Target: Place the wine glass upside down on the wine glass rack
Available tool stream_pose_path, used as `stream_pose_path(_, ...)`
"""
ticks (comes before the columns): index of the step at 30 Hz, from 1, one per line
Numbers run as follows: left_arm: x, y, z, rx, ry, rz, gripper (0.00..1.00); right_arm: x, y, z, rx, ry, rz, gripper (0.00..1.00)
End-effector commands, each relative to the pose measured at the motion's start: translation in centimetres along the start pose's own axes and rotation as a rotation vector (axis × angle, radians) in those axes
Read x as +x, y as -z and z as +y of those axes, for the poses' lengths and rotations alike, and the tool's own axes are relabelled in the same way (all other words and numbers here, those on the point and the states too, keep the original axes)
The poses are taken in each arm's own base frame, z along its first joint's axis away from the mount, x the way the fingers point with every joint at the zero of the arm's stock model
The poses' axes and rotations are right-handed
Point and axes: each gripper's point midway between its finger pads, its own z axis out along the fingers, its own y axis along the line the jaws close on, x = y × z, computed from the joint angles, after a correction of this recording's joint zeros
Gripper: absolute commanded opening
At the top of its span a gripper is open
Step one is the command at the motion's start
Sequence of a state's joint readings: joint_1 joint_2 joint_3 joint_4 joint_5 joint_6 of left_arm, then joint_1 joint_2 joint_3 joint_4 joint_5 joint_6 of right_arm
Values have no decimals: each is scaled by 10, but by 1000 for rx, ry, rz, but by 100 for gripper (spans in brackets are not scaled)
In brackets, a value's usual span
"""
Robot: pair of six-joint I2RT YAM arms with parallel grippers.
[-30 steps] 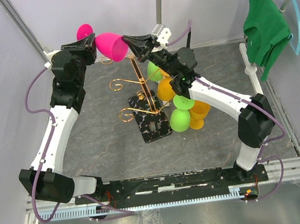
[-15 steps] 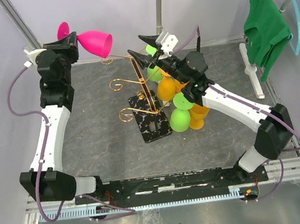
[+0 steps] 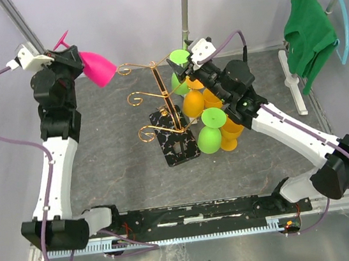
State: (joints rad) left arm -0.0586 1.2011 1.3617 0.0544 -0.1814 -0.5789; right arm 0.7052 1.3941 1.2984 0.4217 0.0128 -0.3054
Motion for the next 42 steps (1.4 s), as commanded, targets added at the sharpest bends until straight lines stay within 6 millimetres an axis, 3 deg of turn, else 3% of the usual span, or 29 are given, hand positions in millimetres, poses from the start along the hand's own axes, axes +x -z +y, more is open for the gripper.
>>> stream_pose_path(1, -29, 23, 23, -59, -377, -88, 3, 0, 15, -16, 63, 45, 55, 80)
stream_pose_path(7, 8, 30, 53, -75, -509, -22, 3, 12, 28, -21, 72, 54, 112, 81)
stream_pose_path(11, 51, 30, 40, 110, -500, 36, 3, 12, 36, -24, 77, 49, 126, 82)
stream_pose_path(24, 139, 24, 22, 439, -490, 158, 3, 21, 50, -31, 96, 71, 152, 82)
stream_pose_path(36, 180, 34, 30, 559, -477, 146, 3, 30, 47, -27, 80, 75, 166, 82)
stream_pose_path(42, 184, 31, 26, 592, -416, 77, 3, 33, 44, -24, 67, 74, 168, 82)
